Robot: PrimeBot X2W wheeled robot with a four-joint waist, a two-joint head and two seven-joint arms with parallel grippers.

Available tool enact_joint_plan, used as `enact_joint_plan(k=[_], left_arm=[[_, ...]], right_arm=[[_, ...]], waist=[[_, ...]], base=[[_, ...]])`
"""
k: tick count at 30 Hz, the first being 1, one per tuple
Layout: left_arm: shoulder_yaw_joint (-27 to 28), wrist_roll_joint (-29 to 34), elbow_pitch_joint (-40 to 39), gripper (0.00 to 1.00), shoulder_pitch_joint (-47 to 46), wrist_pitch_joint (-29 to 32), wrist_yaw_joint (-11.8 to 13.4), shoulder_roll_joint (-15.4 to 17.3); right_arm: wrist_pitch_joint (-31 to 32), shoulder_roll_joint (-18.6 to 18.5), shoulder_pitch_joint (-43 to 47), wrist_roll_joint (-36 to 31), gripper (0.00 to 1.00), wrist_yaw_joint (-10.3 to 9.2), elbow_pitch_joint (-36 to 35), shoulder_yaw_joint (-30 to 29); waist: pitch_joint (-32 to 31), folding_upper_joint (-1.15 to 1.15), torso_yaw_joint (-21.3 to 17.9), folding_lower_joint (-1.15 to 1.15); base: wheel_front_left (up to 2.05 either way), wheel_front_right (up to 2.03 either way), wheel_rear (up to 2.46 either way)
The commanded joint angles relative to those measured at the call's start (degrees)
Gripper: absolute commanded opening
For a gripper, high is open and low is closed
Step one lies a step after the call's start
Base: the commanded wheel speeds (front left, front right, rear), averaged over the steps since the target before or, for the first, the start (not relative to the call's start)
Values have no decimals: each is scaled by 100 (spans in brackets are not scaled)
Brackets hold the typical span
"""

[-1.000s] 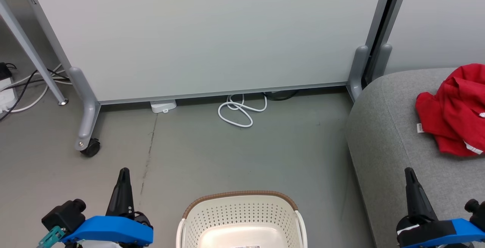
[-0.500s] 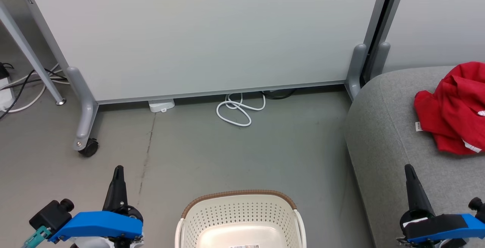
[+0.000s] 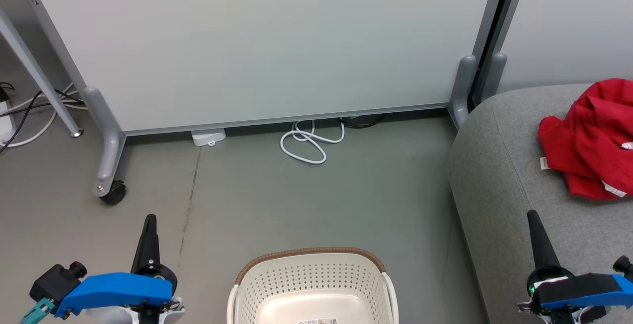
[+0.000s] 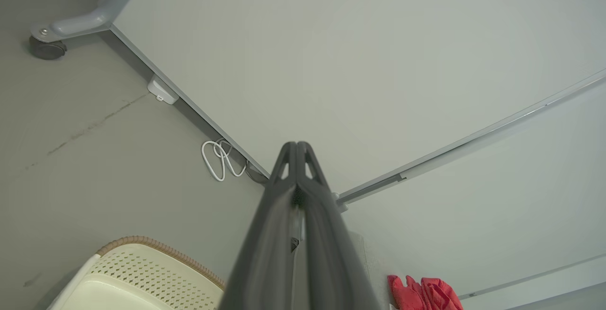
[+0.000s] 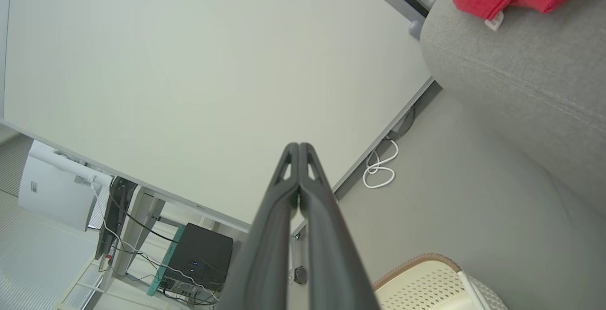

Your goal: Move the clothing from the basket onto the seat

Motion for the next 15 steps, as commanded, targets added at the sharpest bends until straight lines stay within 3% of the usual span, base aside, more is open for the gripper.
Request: enact_joint_plan(k=[1, 15], left_arm=[[66, -159, -42, 0, -175, 39, -41, 1], [232, -976, -24, 0, -229, 251, -108, -42]], right_arm=[[42, 0, -141, 172, 0, 3, -26, -19], [258, 12, -228, 980, 0, 3, 31, -44]], waist=[[2, 0, -3, 0], [25, 0, -36, 0]], base=[[0, 0, 0], [0, 0, 0]])
